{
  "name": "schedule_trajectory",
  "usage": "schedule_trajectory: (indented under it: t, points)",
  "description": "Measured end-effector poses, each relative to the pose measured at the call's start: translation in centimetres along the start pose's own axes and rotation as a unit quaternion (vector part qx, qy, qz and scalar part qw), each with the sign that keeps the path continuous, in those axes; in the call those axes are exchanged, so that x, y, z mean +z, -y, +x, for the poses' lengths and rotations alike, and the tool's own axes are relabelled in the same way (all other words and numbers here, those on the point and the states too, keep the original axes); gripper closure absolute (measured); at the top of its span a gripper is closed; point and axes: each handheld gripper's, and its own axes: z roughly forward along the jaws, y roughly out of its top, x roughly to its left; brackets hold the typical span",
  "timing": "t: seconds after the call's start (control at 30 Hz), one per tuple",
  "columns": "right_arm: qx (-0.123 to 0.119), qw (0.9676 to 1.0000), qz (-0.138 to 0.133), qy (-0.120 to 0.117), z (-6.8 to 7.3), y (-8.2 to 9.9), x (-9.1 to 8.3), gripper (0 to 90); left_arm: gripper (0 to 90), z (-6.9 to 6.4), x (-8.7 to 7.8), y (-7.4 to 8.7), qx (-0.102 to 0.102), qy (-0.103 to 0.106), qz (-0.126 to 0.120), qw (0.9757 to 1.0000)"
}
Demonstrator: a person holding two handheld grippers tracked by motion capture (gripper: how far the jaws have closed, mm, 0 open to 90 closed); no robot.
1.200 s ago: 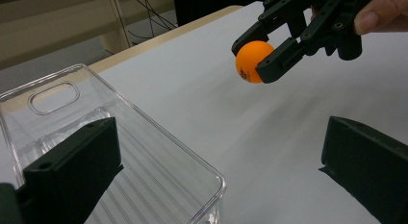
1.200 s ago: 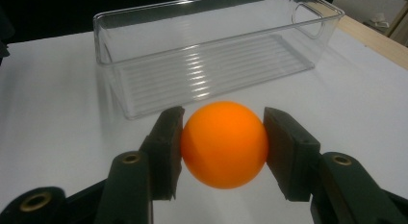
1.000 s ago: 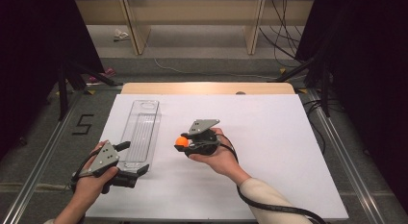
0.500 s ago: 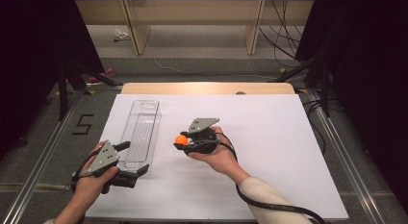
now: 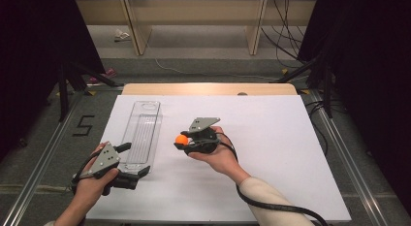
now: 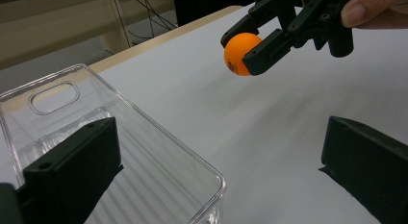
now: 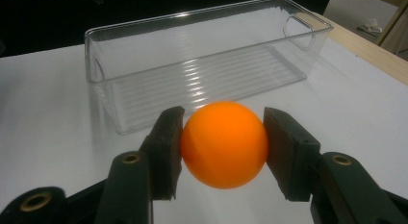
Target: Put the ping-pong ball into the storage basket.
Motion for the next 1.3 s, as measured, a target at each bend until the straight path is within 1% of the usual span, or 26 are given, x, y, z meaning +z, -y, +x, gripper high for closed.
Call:
schedule_trajectory:
  t: [0.7,1.3]
  points:
    - [0.002,1.0,-0.005,0.005,-0.3,-0.5,0.5,51.5,0.0,0.0,0.0,0.0,-0.001,0.0,-0.001,1.0]
    - [0.003,1.0,-0.008,0.002,-0.4,-0.9,1.1,51.4,0.0,0.0,0.0,0.0,-0.004,-0.001,-0.003,1.0]
